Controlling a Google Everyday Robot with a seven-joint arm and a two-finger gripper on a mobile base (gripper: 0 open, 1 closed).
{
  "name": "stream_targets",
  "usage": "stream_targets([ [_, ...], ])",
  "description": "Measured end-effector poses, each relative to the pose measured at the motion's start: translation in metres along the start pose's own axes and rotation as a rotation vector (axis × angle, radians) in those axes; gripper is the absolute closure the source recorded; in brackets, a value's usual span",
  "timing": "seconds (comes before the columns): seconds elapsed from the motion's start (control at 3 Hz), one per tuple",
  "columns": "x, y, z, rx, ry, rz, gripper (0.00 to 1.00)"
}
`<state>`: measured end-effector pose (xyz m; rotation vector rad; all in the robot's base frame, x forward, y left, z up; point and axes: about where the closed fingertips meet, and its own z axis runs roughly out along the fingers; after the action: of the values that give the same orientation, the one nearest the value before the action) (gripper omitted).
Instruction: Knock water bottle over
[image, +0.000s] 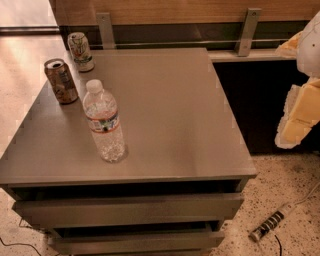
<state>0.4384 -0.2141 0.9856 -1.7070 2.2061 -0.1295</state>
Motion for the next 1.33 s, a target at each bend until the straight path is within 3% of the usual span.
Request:
stream_targets([
  [0.33, 0.0, 0.0, 0.0, 0.0, 0.0, 0.0, 0.0],
  [0.67, -0.006, 0.001, 0.008, -0.04, -0.061, 0.002, 0.0],
  [1.0, -0.016, 0.006, 0.033, -0.127, -0.193, 0.003, 0.0],
  [1.33, -0.028, 0.008, 0.067, -0.162, -0.412, 0.036, 0.0],
])
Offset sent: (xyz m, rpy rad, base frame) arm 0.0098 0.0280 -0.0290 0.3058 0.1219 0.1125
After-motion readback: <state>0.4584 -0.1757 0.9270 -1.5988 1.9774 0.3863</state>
